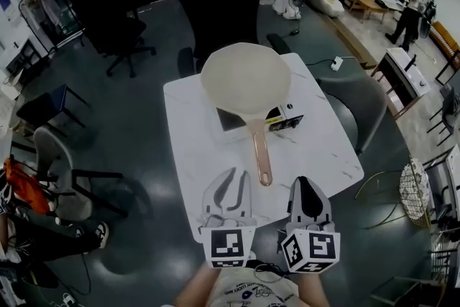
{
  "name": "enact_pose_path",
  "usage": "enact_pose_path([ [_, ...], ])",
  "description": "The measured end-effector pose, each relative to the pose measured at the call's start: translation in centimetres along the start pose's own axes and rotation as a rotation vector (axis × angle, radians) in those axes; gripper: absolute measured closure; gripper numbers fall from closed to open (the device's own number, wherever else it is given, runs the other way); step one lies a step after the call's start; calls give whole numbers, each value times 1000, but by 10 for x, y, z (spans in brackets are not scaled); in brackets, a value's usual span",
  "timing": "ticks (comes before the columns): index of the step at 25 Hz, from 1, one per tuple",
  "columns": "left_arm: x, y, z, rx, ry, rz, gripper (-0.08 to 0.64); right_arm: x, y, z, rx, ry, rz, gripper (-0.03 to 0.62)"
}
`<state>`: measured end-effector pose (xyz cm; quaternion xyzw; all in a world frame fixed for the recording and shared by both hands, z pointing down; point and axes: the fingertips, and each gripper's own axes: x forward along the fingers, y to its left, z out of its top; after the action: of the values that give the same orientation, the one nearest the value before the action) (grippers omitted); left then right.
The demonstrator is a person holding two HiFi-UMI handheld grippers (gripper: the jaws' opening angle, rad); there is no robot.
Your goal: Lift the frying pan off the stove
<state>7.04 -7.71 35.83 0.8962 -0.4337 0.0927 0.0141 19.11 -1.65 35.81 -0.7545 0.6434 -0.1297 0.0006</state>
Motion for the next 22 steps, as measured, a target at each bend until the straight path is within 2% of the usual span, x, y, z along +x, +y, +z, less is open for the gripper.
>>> enact_pose_path([
  [7, 30, 19, -10, -24, 33, -7, 480, 41, 1, -8, 69, 56, 18, 558],
  [14, 52, 30, -28, -54, 69, -32, 480, 68, 8, -20, 187, 127, 80, 558],
  [19, 59, 30, -37, -56, 90, -52, 480, 74, 10, -25, 200, 145, 99, 558],
  [22, 60, 31, -41, -87, 111, -46, 480, 77, 13, -27, 204, 158, 124, 558],
])
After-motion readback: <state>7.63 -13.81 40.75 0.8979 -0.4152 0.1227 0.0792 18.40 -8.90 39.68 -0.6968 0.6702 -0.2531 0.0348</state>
